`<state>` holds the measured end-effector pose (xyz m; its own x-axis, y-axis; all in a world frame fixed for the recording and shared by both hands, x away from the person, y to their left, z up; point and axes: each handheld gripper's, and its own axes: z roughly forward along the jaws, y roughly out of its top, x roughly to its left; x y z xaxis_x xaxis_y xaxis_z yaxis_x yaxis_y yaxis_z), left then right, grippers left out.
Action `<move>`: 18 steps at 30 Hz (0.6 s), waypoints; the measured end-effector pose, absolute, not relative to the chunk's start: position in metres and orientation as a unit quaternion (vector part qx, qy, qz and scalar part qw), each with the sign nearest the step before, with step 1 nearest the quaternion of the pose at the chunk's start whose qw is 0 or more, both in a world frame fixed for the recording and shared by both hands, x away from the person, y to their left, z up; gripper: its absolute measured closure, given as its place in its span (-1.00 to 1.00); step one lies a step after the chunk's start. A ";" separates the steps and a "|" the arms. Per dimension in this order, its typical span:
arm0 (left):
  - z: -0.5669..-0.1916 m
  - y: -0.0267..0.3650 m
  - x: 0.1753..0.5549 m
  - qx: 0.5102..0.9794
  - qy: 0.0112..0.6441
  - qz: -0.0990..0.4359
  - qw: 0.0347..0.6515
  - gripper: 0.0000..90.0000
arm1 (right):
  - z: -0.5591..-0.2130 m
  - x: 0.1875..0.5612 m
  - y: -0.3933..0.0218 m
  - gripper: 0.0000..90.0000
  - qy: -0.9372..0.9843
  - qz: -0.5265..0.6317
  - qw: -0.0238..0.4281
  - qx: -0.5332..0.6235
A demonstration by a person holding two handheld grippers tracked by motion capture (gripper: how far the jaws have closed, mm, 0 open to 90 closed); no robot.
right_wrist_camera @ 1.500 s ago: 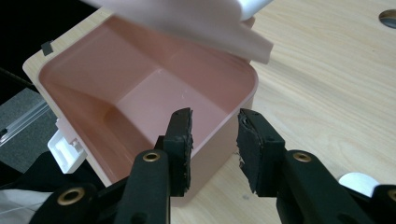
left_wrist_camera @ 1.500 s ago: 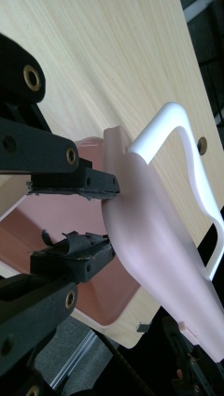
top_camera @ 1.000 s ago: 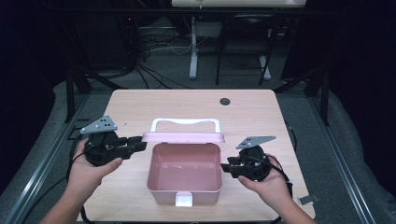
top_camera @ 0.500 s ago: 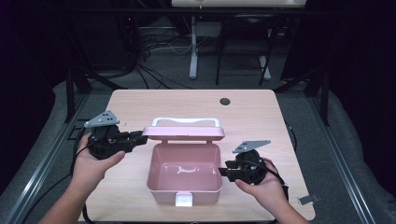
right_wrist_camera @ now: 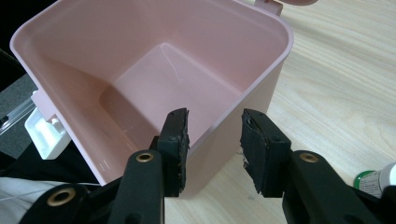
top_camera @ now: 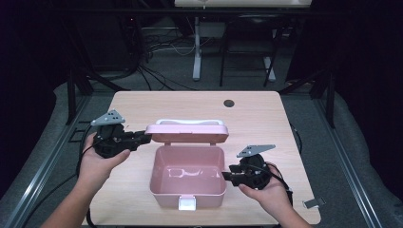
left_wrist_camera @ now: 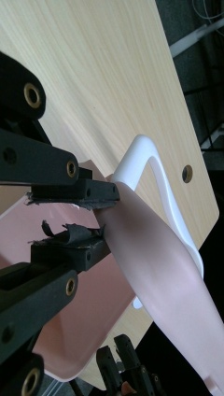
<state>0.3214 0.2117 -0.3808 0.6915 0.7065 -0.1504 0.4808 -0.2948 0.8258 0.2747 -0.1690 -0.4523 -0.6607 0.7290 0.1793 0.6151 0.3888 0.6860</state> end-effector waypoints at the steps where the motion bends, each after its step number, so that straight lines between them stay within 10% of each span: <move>1: -0.381 0.212 0.322 0.796 0.373 0.123 0.461 0.69 | -0.452 0.275 -0.169 0.37 0.830 0.377 0.075 0.404; 18: -0.389 0.210 0.337 0.793 0.382 0.128 0.458 0.73 | -0.457 0.274 -0.165 0.35 0.827 0.381 0.075 0.407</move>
